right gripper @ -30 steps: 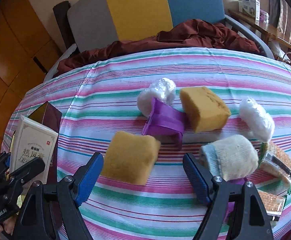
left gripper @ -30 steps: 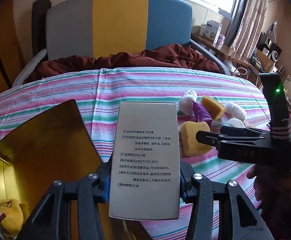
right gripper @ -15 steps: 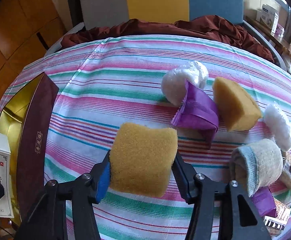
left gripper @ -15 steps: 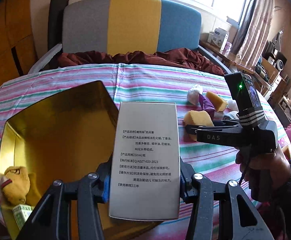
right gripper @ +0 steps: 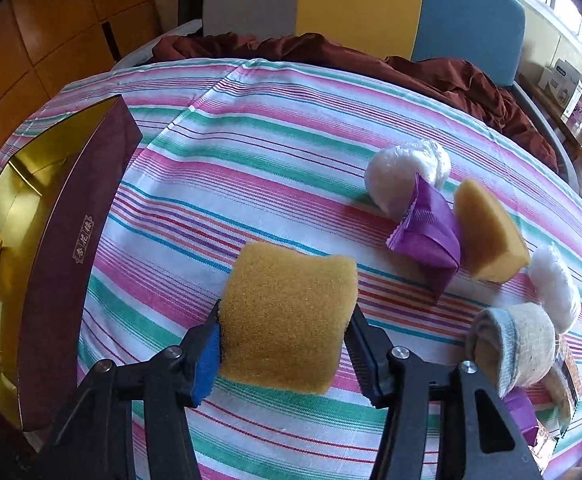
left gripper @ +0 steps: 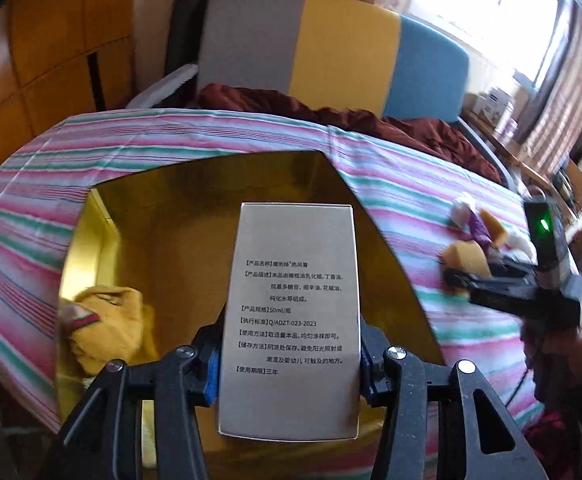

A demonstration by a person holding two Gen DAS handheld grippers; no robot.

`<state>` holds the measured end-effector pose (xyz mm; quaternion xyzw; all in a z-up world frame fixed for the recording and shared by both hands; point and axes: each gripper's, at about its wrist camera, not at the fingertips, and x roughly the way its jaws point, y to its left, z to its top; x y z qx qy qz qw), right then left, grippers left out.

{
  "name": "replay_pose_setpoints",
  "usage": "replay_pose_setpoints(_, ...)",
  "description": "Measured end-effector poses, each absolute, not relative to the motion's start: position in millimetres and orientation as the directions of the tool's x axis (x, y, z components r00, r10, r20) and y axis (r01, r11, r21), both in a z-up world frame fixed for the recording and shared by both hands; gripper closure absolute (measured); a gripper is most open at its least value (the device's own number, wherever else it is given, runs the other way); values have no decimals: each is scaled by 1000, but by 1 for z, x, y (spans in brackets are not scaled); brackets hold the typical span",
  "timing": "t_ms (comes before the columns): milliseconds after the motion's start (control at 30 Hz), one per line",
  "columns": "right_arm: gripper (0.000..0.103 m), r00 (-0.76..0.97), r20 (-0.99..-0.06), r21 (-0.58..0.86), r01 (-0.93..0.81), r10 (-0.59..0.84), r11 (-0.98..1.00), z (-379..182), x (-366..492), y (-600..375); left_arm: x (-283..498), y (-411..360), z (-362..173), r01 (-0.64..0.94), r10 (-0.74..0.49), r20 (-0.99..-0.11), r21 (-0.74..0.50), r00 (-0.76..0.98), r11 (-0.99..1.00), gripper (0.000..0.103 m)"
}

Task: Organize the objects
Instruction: 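Grasp the yellow sponge with the right tool while the left tool carries the white box, then lower the white box into the gold tray and open the left tool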

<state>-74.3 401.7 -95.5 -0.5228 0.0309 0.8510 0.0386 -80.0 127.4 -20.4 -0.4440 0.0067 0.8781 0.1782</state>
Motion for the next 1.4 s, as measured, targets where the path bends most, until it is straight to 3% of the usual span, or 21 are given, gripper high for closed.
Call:
replay_pose_setpoints(400, 47, -449, -892, -3, -90, 43, -996, -97, -75, 398, -179, 46, -34, -84, 155, -827, -130, -540, -988, 52)
replay_pose_setpoints(900, 47, -450, -892, -10, -87, 48, -996, -98, -76, 398, -229, 44, -80, -11, 86, -868, -93, -489, -996, 52)
replay_pose_setpoints(1100, 47, -450, -892, -11, -86, 49, -996, -98, -76, 398, -229, 52, -84, -40, 37, -867, -20, -497, -999, 52)
replay_pose_setpoints(1233, 47, -450, -892, -12, -86, 49, -996, -98, -76, 398, -223, 51, -82, -51, 44, -866, -21, -498, -998, 43)
replay_pose_setpoints(1400, 47, -451, -891, -10, -87, 48, -996, -98, -75, 398, -205, 46, -68, -52, 47, -849, -24, -527, -998, 42)
